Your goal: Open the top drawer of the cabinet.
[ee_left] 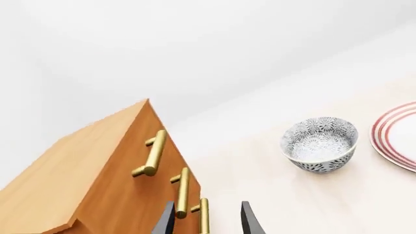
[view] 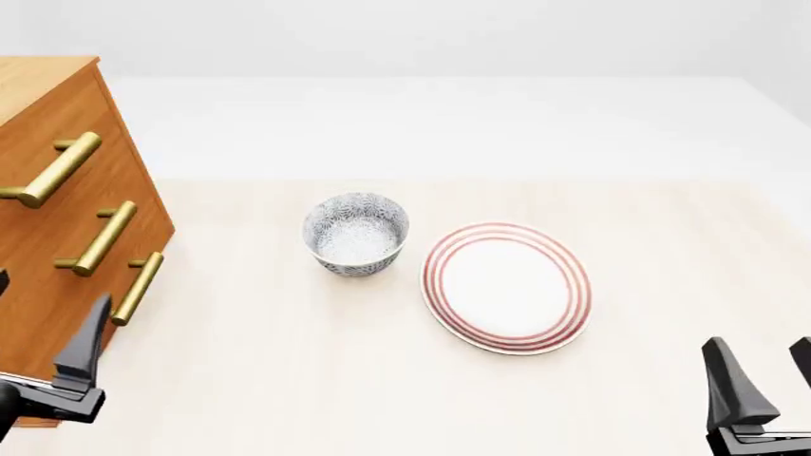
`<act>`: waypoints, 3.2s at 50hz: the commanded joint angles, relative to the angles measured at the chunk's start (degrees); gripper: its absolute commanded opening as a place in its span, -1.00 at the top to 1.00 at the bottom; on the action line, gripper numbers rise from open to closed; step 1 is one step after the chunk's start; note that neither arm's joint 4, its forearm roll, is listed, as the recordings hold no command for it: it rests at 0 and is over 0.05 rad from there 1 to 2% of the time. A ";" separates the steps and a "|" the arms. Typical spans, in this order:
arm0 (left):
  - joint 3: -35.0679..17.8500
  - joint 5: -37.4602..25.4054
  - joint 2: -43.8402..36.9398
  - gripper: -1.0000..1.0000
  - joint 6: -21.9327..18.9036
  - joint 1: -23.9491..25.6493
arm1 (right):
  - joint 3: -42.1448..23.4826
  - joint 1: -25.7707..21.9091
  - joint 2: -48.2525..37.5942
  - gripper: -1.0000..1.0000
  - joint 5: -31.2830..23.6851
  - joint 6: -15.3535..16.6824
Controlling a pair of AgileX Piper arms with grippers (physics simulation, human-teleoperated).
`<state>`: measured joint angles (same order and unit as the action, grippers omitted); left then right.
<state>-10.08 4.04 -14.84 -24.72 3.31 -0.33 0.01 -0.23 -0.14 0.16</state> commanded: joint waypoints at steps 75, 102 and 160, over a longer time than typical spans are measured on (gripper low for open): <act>-5.72 15.77 -26.51 -1.00 -49.11 -5.84 | 0.05 0.01 0.07 -1.00 -0.02 -0.01; -4.03 25.71 -33.33 -1.00 -56.02 -10.38 | 0.05 0.01 0.07 -1.00 -0.02 0.01; -10.02 40.53 -52.48 -1.00 -58.29 -17.69 | 0.05 0.01 0.07 -1.00 -0.03 -0.01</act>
<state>-18.70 42.42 -63.96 -82.84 -12.96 -0.28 0.02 -0.17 -0.16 0.16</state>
